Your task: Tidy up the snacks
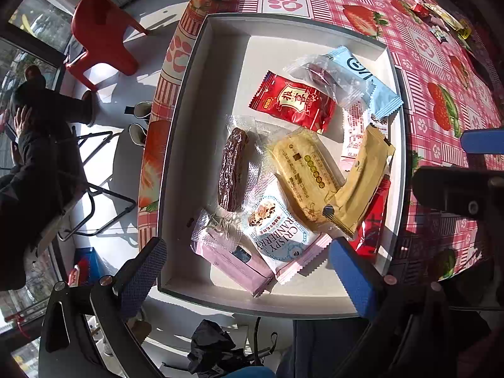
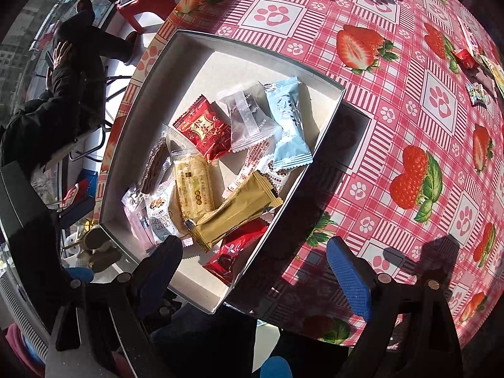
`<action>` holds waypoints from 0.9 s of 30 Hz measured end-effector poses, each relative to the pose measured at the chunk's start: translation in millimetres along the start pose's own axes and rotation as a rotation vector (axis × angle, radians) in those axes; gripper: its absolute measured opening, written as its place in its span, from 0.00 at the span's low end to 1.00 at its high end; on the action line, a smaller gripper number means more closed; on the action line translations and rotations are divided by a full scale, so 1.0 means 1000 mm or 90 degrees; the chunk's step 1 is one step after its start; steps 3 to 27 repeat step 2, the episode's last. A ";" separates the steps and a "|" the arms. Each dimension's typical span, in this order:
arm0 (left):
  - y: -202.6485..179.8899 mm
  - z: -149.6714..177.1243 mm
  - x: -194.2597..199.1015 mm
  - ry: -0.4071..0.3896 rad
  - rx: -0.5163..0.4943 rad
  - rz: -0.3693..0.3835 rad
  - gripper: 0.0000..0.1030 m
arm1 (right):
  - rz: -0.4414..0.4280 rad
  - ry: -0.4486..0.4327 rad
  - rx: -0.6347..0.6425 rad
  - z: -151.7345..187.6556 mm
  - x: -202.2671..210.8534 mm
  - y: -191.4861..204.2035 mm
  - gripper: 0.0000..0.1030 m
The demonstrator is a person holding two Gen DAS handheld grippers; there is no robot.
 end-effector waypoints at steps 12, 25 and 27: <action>0.003 -0.004 0.002 -0.009 0.003 0.013 1.00 | -0.003 -0.001 0.003 -0.002 -0.001 0.002 0.91; 0.003 -0.004 0.002 -0.009 0.003 0.013 1.00 | -0.003 -0.001 0.003 -0.002 -0.001 0.002 0.91; 0.003 -0.004 0.002 -0.009 0.003 0.013 1.00 | -0.003 -0.001 0.003 -0.002 -0.001 0.002 0.91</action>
Point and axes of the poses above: each gripper's, at about its wrist camera, not at the fingertips, and x roughly against the way its jaws point, y to its left, z to its underside, the point moved 8 cm from there along -x, roughly the way its jaws point, and after that the axes turned 13 degrees about -z, right-handed, at the moved point
